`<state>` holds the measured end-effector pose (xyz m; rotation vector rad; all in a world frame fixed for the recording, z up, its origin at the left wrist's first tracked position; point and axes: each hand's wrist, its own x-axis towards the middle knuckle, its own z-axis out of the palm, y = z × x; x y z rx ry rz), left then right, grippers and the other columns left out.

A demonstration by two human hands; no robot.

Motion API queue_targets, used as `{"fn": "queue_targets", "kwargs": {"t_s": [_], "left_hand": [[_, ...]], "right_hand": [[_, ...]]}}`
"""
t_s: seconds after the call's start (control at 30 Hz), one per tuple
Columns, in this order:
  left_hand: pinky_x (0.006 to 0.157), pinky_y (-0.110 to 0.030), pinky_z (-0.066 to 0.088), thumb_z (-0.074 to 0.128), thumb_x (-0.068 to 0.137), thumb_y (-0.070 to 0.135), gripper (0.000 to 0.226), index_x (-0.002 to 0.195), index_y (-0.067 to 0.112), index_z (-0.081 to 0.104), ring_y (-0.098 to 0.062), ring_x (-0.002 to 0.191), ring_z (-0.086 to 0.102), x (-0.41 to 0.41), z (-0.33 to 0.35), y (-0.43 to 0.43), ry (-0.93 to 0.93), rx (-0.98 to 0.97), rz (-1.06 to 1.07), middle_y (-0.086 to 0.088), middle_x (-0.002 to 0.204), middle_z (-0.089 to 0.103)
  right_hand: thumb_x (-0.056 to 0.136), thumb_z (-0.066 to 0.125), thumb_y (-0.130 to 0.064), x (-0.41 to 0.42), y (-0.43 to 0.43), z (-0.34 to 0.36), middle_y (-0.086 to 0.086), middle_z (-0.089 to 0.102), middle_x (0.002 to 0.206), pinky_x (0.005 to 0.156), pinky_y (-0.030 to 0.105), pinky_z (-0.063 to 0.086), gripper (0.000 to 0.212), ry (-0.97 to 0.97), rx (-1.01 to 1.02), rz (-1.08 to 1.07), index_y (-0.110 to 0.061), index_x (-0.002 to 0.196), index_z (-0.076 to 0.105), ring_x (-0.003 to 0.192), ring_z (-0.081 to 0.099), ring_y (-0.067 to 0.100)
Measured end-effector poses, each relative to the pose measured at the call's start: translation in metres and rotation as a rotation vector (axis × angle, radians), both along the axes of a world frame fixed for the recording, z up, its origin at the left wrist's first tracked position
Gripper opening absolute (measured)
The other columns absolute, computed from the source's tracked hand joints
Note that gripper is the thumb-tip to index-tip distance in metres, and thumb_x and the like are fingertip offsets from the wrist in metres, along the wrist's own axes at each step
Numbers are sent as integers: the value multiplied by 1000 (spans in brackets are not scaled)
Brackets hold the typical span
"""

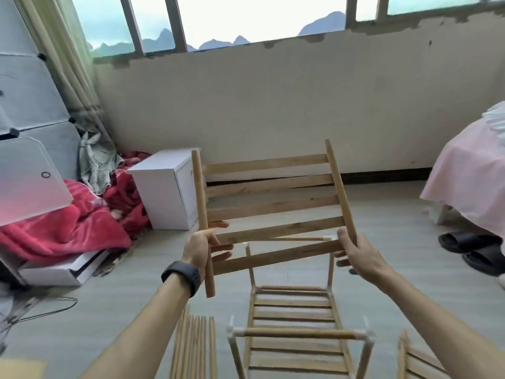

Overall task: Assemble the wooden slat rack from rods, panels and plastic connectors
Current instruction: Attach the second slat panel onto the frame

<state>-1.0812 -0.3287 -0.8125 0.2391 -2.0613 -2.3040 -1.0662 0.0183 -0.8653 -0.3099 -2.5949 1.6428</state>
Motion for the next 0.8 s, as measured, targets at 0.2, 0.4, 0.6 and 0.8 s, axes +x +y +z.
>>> {"fn": "queue_targets", "kwargs": {"t_s": [0.2, 0.4, 0.6, 0.8], "left_hand": [[73, -41, 57, 58, 77, 29, 33, 101, 13, 76, -32, 100, 69, -20, -22, 13, -90, -3, -148, -14, 107, 74], [89, -45, 47, 45, 97, 60, 41, 116, 28, 63, -26, 110, 62, -10, -87, 3, -370, -198, -239, -4, 111, 72], [72, -23, 47, 47, 104, 31, 20, 122, 28, 58, -4, 95, 67, 12, -140, 0, -319, -278, -235, 8, 101, 76], [85, -43, 56, 50, 102, 39, 16, 114, 35, 61, -23, 96, 72, 5, -165, -10, -397, -142, -166, 11, 100, 76]], "right_hand": [[99, 33, -66, 14, 14, -58, 3, 48, 72, 64, 43, 40, 56, 120, -146, -201, -15, 92, 53, 64, 46, 21], [97, 33, -70, 23, 24, -98, 1, 50, 67, 64, 43, 41, 57, 72, -136, -313, -17, 84, 49, 62, 48, 23], [97, 32, -70, 22, 27, -127, 4, 53, 73, 67, 45, 43, 57, 0, -55, -314, -18, 87, 50, 69, 51, 26], [103, 28, -60, 16, 14, -143, 9, 59, 89, 76, 44, 43, 52, -68, 7, -230, -14, 98, 50, 84, 56, 29]]}}
